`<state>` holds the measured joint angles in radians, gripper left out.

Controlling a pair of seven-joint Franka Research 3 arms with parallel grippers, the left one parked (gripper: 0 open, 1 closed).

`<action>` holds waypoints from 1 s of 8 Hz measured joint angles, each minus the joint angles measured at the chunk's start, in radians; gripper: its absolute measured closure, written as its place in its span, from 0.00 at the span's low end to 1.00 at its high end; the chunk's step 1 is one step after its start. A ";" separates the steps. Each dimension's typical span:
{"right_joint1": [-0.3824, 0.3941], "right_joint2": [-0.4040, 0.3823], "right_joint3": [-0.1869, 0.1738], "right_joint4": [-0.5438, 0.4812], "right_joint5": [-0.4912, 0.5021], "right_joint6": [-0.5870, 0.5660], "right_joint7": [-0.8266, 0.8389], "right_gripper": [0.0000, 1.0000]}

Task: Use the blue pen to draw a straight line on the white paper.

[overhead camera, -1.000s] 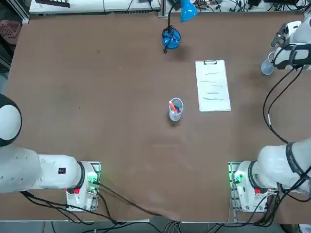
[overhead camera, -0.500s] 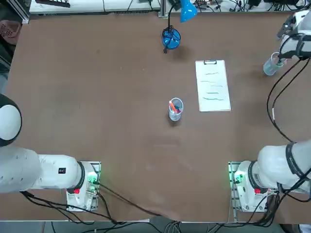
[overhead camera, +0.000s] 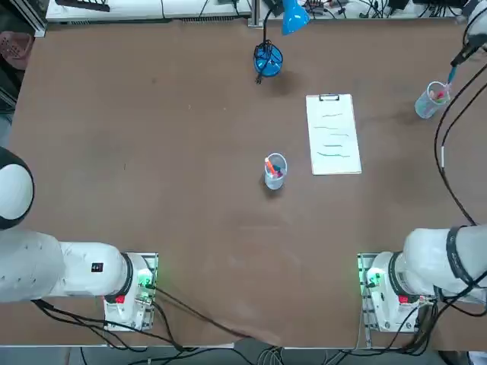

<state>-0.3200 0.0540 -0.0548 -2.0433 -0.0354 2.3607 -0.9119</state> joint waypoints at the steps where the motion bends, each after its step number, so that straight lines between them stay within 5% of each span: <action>1: 0.014 -0.018 0.003 0.006 0.042 -0.039 0.071 0.81; 5: 0.186 -0.108 0.013 0.007 0.063 -0.259 0.590 0.81; 8: 0.332 -0.130 0.017 -0.057 0.064 -0.252 0.827 0.81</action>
<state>0.0117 -0.0756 -0.0378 -2.1005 0.0284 2.1086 -0.0847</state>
